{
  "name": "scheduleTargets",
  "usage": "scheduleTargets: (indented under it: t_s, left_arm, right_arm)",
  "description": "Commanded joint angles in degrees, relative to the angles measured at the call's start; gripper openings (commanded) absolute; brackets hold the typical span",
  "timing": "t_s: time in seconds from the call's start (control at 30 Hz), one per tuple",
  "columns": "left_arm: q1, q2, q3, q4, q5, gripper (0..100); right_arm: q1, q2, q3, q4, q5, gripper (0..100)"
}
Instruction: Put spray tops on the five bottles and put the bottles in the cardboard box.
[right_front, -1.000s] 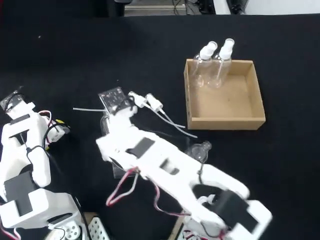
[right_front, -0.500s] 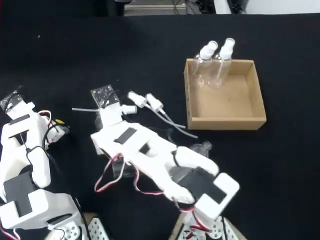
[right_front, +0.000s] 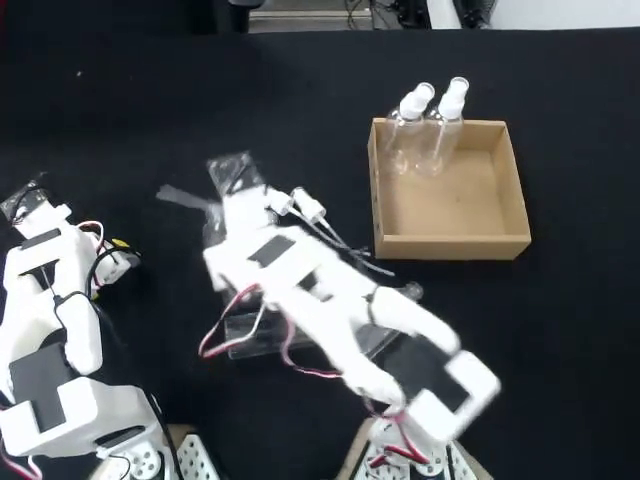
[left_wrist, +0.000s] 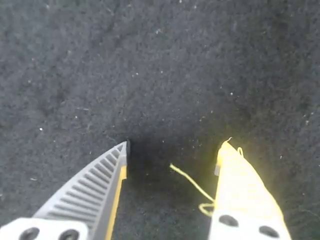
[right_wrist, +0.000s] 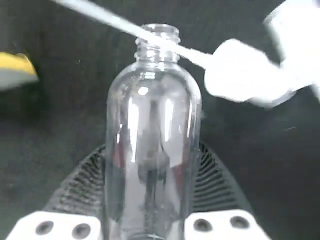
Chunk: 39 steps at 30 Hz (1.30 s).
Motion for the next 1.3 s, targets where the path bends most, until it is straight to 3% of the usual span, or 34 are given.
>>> scheduleTargets:
  t_s: [0.0, 0.17, 0.37, 0.67, 0.8, 0.93, 1.1, 1.27]
  left_arm:
    - [1.10, -0.26, -0.13, -1.23, 0.18, 28]
    - [1.19, -0.18, -0.31, -1.23, 0.18, 28]
    - [1.19, -0.18, -0.31, -1.23, 0.18, 28]
    - [1.19, -0.26, -0.04, -1.05, 0.18, 28]
    - [1.19, -0.35, -0.04, -0.88, 0.18, 28]
    - [1.19, -0.35, 0.04, -0.79, 0.18, 28]
    - [1.19, -0.35, 0.13, -0.88, 0.18, 28]
    - [1.10, -0.35, 0.13, -0.79, 0.18, 28]
  right_arm:
    - [3.78, -16.13, -3.12, 9.23, 10.90, 1.1]
    - [9.23, -32.13, -2.95, 26.64, 22.77, 1.1]
    - [19.43, -40.66, -3.82, 40.62, 35.69, 1.1]
    - [52.66, -39.87, -1.45, 53.89, 54.68, 1.1]
    - [70.86, -39.69, -0.22, 51.16, 67.25, 1.1]
    - [85.01, -39.60, 8.13, 37.10, 75.08, 1.1]
    - [95.30, -39.60, 23.34, 17.14, 76.66, 1.2]
    - [97.49, -39.60, 29.93, 11.60, 81.93, 1.2]
